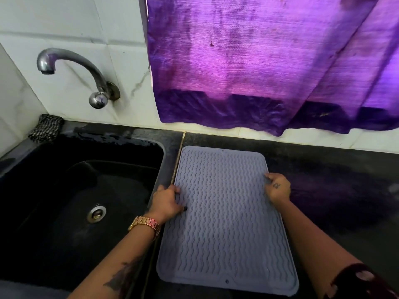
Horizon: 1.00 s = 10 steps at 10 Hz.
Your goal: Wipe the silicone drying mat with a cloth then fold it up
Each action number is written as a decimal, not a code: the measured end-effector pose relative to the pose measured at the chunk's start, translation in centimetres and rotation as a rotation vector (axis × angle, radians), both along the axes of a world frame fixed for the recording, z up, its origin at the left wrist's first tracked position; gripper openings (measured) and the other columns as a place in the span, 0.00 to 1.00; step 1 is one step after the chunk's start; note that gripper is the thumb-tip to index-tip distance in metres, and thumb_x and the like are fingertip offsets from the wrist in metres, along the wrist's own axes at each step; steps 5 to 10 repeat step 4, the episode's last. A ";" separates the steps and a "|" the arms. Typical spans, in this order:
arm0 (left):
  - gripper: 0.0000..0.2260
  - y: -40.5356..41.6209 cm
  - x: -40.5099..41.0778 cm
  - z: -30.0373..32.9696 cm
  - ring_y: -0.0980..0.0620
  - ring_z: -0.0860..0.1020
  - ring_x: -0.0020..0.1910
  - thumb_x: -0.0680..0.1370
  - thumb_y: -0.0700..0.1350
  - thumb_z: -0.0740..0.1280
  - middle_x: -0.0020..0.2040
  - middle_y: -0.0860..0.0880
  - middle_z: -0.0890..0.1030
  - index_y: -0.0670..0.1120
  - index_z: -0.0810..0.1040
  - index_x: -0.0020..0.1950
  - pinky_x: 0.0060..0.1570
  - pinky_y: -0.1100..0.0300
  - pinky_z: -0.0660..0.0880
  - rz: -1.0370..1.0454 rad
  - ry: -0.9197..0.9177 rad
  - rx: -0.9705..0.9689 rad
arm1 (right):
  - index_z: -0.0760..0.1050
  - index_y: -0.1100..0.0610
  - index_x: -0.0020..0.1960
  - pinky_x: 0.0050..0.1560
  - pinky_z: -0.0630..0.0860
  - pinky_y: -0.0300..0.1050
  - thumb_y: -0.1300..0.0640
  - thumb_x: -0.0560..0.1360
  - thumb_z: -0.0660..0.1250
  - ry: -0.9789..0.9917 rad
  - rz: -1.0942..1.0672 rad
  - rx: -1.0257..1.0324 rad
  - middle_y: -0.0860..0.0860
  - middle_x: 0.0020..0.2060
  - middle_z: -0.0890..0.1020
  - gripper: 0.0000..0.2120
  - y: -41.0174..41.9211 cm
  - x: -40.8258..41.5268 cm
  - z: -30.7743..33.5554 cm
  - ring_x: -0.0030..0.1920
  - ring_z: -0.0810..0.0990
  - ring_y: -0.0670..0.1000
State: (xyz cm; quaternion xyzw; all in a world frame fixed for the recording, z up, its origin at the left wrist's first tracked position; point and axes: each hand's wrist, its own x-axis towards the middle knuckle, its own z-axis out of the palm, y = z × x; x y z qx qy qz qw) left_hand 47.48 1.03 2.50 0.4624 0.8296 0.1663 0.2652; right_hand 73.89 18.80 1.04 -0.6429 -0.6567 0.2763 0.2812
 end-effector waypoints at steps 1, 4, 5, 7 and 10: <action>0.26 0.0 0.1 0.1 0.43 0.66 0.66 0.71 0.48 0.73 0.64 0.43 0.65 0.49 0.69 0.66 0.67 0.54 0.65 0.003 0.009 -0.008 | 0.74 0.65 0.63 0.65 0.67 0.46 0.67 0.74 0.63 -0.201 0.109 -0.008 0.61 0.66 0.71 0.17 -0.6 0.4 0.6 0.63 0.71 0.60; 0.27 -1.0 2.2 1.3 0.42 0.63 0.68 0.75 0.49 0.68 0.68 0.42 0.62 0.46 0.63 0.71 0.66 0.51 0.66 -0.033 0.176 0.006 | 0.65 0.62 0.70 0.67 0.62 0.46 0.55 0.79 0.58 -0.444 0.282 0.220 0.58 0.69 0.67 0.21 -6.5 1.3 0.3 0.68 0.62 0.57; 0.27 -1.0 2.2 1.3 0.42 0.63 0.68 0.75 0.49 0.68 0.68 0.42 0.62 0.46 0.63 0.71 0.66 0.51 0.66 -0.033 0.176 0.006 | 0.65 0.62 0.70 0.67 0.62 0.46 0.55 0.79 0.58 -0.444 0.282 0.220 0.58 0.69 0.67 0.21 -6.5 1.3 0.3 0.68 0.62 0.57; 0.27 -1.0 2.2 1.3 0.42 0.63 0.68 0.75 0.49 0.68 0.68 0.42 0.62 0.46 0.63 0.71 0.66 0.51 0.66 -0.033 0.176 0.006 | 0.65 0.62 0.70 0.67 0.62 0.46 0.55 0.79 0.58 -0.444 0.282 0.220 0.58 0.69 0.67 0.21 -6.5 1.3 0.3 0.68 0.62 0.57; 0.27 -1.0 2.2 1.3 0.42 0.63 0.68 0.75 0.49 0.68 0.68 0.42 0.62 0.46 0.63 0.71 0.66 0.51 0.66 -0.033 0.176 0.006 | 0.65 0.62 0.70 0.67 0.62 0.46 0.55 0.79 0.58 -0.444 0.282 0.220 0.58 0.69 0.67 0.21 -6.5 1.3 0.3 0.68 0.62 0.57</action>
